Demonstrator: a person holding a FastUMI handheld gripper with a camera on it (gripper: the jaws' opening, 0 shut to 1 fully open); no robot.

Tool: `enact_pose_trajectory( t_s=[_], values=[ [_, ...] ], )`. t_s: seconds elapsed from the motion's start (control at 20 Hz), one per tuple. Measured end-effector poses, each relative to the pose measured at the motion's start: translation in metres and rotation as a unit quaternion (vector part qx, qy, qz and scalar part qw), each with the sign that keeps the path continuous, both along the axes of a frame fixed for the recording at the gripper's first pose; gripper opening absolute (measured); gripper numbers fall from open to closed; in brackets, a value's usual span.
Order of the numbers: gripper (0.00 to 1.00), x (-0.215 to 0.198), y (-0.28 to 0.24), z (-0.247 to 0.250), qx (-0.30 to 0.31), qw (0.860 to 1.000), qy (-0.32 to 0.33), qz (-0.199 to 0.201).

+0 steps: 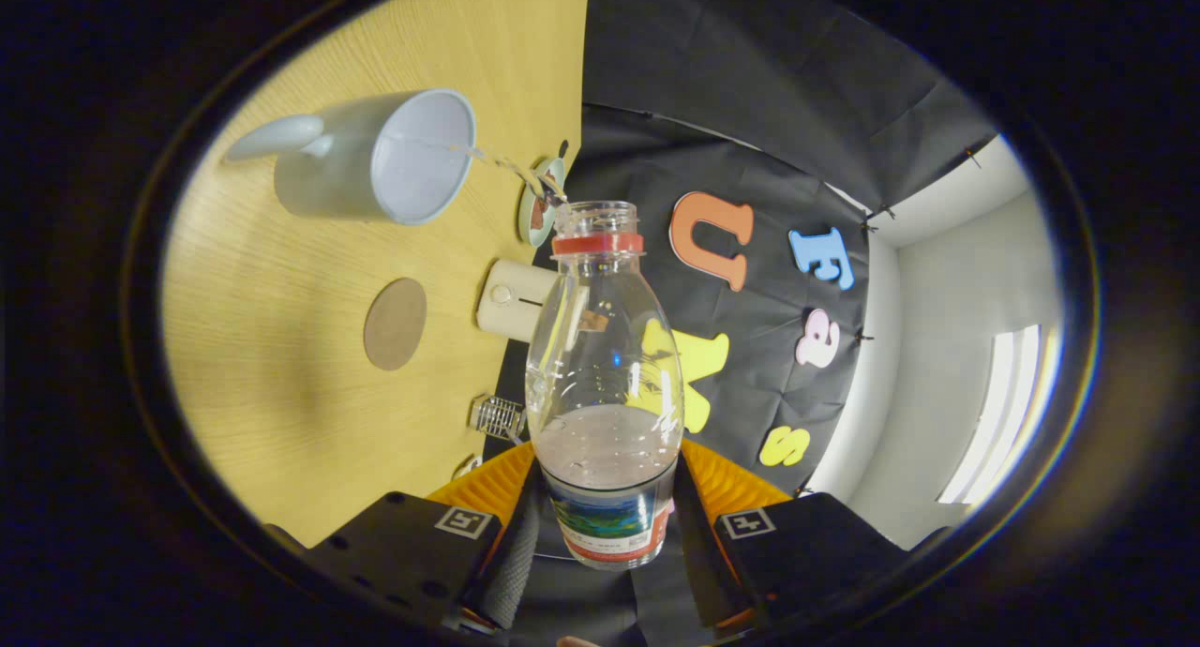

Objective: Take the bottle from table, then pour the juice into the cup, finally place the bottle on the coaster

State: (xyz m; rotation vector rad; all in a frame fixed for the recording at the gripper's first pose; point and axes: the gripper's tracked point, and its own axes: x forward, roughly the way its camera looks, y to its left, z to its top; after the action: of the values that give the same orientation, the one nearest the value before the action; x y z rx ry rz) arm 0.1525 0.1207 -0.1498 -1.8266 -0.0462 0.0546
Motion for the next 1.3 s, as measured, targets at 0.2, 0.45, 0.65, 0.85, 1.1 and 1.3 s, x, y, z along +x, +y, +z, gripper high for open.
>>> enact_pose_trajectory(
  t_s=[0.2,0.45,0.65,0.85,1.1,1.3],
  values=[
    [0.74,-0.002,0.001,0.002,-0.009,1.000,-0.001,0.004],
    [0.74,-0.003,0.006,0.005,-0.020,1.000,-0.002,0.010],
    [0.74,-0.002,0.007,0.011,-0.027,1.000,-0.003,0.010],
    [0.74,-0.004,0.006,0.015,-0.041,0.999,-0.005,0.011],
    [0.74,-0.003,0.003,0.021,-0.052,0.999,-0.005,0.006],
    [0.74,-0.005,0.004,0.023,-0.066,0.998,-0.004,0.004]
  ],
)
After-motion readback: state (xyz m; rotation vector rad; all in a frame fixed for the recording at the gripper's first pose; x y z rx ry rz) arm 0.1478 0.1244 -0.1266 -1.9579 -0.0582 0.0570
